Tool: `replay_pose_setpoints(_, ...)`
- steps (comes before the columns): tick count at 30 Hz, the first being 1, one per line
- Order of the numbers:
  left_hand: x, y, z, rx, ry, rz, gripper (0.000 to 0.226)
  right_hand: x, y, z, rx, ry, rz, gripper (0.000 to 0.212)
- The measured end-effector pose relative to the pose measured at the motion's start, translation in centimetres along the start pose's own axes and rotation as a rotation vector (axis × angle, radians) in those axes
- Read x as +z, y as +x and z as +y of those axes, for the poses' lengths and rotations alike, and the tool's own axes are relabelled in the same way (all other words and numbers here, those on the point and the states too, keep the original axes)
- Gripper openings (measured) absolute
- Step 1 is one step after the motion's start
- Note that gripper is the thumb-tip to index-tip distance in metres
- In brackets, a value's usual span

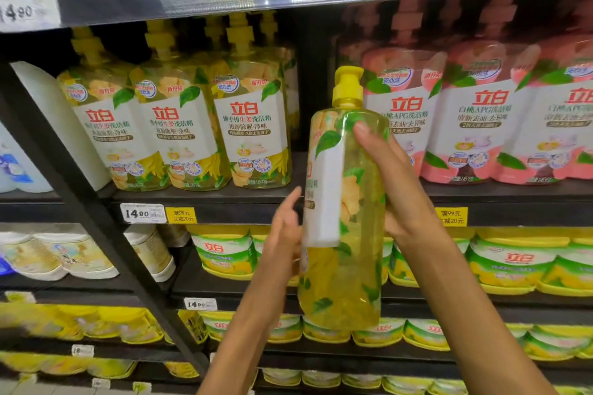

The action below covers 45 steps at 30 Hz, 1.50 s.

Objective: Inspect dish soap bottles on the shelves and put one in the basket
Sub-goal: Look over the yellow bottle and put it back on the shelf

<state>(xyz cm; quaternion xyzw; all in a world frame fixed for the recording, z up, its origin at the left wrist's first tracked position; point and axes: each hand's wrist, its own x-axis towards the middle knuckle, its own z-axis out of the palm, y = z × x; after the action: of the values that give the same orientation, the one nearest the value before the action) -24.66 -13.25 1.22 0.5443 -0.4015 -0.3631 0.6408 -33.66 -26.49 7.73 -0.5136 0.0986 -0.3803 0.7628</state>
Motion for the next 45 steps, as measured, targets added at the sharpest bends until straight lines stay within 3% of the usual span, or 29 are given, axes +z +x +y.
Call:
replay_pose_setpoints(1,0.4,0.0,0.2,0.015,0.041,-0.018,0.128,0.2,0.0,-0.1,-0.009,-0.055,0.024,0.052)
replay_pose_setpoints(4,2.3,-0.6,0.2,-0.008,-0.040,-0.036,0.075,0.8,0.1,-0.5,0.019,-0.210,0.065,0.062)
replay_pose_setpoints(5,2.4,-1.1,0.1,-0.048,-0.129,-0.032,0.068,0.7,0.1,-0.7,0.041,-0.236,0.058,0.067)
replay_pose_setpoints(8,2.3,-1.6,-0.7,-0.114,-0.360,-0.046,0.074,-0.4,0.1,-1.3,0.074,-0.247,-0.026,0.068)
replay_pose_setpoints(12,2.3,-1.6,-0.3,-0.078,-0.500,-0.046,0.073,-1.4,0.1,-0.8,0.092,-0.130,-0.011,0.066)
replay_pose_setpoints(15,2.7,-1.5,-0.2,-0.063,-0.453,-0.037,0.061,-0.8,0.1,-0.1,0.210,0.085,-0.099,0.035)
replay_pose_setpoints(18,2.1,-1.5,-0.1,-0.120,-0.433,-0.017,0.062,-0.4,-0.1,-0.1,0.179,0.156,-0.091,0.028)
replay_pose_setpoints(20,0.8,-1.6,0.2,-0.131,-0.365,-0.050,0.055,-0.4,-0.3,-0.5,0.098,0.089,-0.045,0.032)
replay_pose_setpoints(22,-0.2,-1.7,0.7,-0.104,-0.280,-0.059,0.058,0.0,-0.5,-1.0,0.002,-0.113,0.066,0.048)
replay_pose_setpoints(24,0.1,-1.7,1.2,-0.044,-0.111,0.021,0.067,0.4,-0.5,-0.9,-0.052,-0.332,0.161,0.066)
replay_pose_setpoints(27,0.9,-1.7,1.1,0.022,-0.014,0.067,0.065,1.3,-0.6,-0.8,-0.087,-0.459,0.176,0.072)
replay_pose_setpoints(34,0.9,-1.8,2.2,-0.049,-0.178,0.034,0.046,0.2,0.1,-1.5,0.082,-0.221,-0.021,0.072)
replay_pose_setpoints(39,0.7,-2.3,3.2,-0.081,-0.185,-0.063,0.044,-0.7,0.2,-0.5,0.299,-0.014,-0.055,0.031)
replay_pose_setpoints(45,0.5,-1.8,4.4,-0.157,-0.273,-0.075,0.029,-1.3,0.8,-1.2,0.346,0.062,-0.041,0.038)
